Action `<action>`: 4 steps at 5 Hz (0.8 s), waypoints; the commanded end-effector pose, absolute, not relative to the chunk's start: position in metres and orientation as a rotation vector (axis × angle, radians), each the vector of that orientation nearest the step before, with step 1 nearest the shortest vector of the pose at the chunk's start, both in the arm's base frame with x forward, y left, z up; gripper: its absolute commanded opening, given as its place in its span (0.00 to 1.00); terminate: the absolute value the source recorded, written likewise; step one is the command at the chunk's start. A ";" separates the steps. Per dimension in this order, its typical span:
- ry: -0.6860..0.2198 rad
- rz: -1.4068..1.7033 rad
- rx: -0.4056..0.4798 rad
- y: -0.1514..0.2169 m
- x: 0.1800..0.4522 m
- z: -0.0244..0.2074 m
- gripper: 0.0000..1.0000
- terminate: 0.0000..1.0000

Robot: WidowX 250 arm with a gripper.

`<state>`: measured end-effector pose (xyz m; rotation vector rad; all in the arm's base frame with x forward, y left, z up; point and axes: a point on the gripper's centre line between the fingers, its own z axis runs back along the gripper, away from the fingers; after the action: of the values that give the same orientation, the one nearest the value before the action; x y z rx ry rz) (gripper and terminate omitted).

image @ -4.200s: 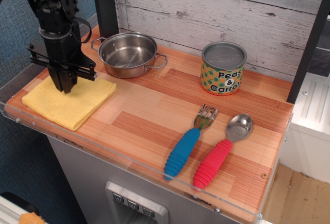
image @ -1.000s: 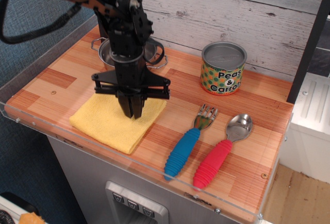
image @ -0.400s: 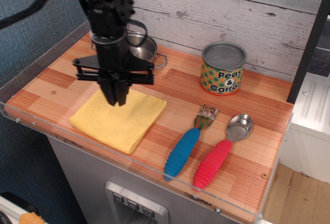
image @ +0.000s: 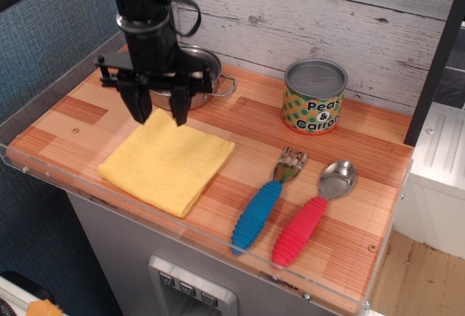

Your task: Slide the yellow rag closer to the blue fork along the edge of the table.

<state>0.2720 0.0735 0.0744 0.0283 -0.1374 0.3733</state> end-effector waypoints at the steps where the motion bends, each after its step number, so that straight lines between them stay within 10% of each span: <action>1: -0.238 0.311 -0.003 0.062 0.298 0.109 1.00 0.00; 4: -0.279 0.156 -0.060 0.015 0.314 0.123 1.00 0.00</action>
<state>0.3095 0.0150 0.1047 -0.0621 -0.2253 0.1613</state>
